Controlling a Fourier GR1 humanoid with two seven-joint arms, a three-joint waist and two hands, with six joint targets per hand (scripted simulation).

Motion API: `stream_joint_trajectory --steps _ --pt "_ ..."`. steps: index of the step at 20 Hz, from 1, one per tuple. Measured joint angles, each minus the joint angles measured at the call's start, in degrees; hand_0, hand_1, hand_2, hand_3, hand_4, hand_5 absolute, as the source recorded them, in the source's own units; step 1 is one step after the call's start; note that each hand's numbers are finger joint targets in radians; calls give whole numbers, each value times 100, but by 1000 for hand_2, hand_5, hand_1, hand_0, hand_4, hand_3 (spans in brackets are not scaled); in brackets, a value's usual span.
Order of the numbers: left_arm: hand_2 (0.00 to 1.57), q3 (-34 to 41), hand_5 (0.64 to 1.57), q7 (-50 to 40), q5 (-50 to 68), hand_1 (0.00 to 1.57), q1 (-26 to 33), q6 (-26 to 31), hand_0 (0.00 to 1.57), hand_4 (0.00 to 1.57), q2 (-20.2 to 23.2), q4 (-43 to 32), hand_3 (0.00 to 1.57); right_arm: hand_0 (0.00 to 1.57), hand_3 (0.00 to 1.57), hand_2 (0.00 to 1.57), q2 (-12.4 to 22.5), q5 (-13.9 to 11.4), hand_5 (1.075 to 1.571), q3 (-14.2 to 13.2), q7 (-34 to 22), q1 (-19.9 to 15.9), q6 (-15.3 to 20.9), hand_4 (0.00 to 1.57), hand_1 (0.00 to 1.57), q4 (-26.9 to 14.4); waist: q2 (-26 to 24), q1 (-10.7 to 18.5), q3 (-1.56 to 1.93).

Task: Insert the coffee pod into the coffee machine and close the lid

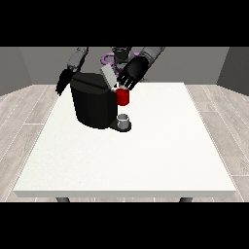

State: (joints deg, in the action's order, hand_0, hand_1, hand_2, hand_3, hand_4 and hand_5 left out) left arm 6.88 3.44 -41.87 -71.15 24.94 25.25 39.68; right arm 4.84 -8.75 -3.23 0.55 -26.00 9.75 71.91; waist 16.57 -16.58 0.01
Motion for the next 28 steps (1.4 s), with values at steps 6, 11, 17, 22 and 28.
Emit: stream_joint_trajectory --steps 6,11,17,22,28 --pt "1252 -31 1571 105 -23 1211 47 -25 1211 432 -87 -46 1220 0 0 0 17 14 1571 -87 89 35 56 0 0 -106 1 85 7" --pt "1252 -2 1571 127 -68 1196 39 -117 1196 418 -73 -150 1201 0 0 0 -32 -60 1571 13 28 25 87 165 0 -11 28 -4 10" --pt "1258 -16 1571 48 -82 1227 -66 -51 1227 406 -167 -210 1198 0 0 0 -31 -18 1571 -88 76 4 134 0 0 -169 3 53 1" --pt "1245 41 1571 135 -120 1212 -163 -131 1212 352 -22 -277 1199 0 0 0 -26 -37 1571 -34 1 -54 100 0 0 -95 92 -42 -1" --pt "1255 60 1571 241 -147 1241 -222 -188 1241 290 36 -294 1199 0 0 0 -8 -17 1571 -61 18 -78 92 0 0 -104 92 -42 0"
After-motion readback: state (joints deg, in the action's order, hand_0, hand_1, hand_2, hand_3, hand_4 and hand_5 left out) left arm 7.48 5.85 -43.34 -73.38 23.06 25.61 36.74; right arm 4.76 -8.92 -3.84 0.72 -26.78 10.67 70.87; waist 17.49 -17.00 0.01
